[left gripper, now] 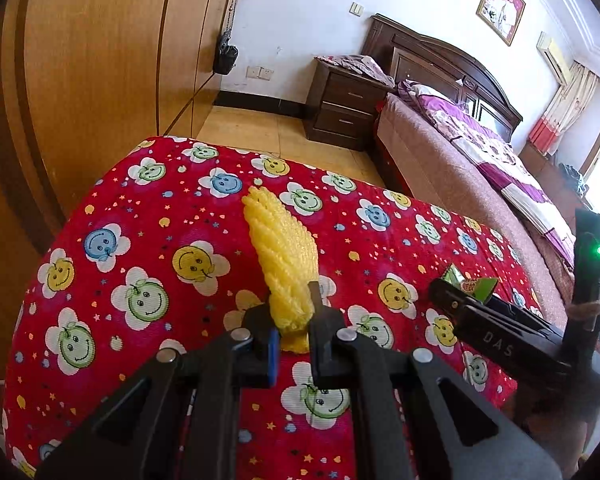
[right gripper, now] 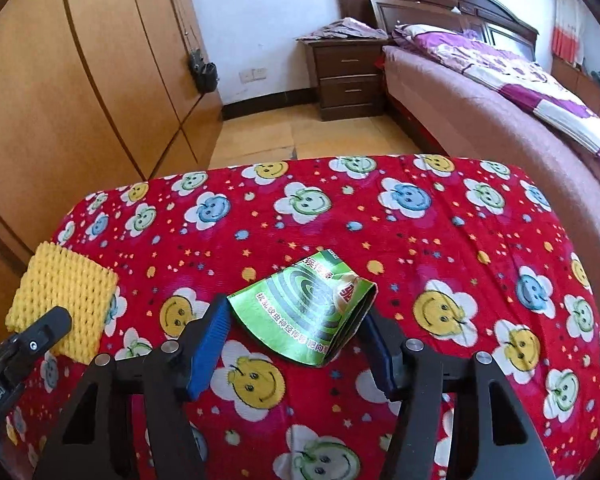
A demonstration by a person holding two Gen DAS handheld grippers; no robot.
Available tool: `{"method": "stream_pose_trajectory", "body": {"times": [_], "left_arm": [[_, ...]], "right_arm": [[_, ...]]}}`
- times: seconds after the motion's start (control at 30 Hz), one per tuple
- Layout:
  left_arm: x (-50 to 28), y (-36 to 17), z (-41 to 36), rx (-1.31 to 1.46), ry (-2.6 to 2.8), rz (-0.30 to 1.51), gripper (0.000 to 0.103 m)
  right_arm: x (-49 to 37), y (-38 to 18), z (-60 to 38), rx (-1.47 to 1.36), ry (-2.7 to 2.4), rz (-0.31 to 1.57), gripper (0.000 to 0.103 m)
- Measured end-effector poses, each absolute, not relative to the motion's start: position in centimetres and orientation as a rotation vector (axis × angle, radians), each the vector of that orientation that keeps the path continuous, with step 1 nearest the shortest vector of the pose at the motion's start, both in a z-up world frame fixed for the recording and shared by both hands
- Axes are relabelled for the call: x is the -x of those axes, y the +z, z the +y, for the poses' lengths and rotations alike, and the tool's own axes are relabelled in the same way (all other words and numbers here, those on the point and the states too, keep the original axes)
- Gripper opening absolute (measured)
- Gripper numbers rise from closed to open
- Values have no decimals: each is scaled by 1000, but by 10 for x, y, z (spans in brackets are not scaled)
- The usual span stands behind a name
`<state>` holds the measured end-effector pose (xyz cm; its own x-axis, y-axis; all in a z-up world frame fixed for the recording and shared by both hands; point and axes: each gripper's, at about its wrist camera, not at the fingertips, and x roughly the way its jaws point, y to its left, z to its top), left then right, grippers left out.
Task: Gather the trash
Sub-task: 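Grasp the green mosquito-coil packet with the right tool while the left tool holds the yellow pad, then carry the yellow pad and green packet over the red bucket and open both tools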
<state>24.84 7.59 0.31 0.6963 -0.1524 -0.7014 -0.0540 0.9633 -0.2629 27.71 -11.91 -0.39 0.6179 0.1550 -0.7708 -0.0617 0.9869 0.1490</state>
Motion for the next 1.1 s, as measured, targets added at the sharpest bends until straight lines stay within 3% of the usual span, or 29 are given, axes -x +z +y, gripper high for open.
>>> {"method": "stream_pose_trajectory", "body": {"times": [0.5,1.1], "left_arm": [[-236,11,66,269,-102,777,10],[-186,66,19,195,-230,714,10]], "right_arm": [[-193,48,-146,-187,221,828,63],[-72,82,-218,-285,163,716,63]]}}
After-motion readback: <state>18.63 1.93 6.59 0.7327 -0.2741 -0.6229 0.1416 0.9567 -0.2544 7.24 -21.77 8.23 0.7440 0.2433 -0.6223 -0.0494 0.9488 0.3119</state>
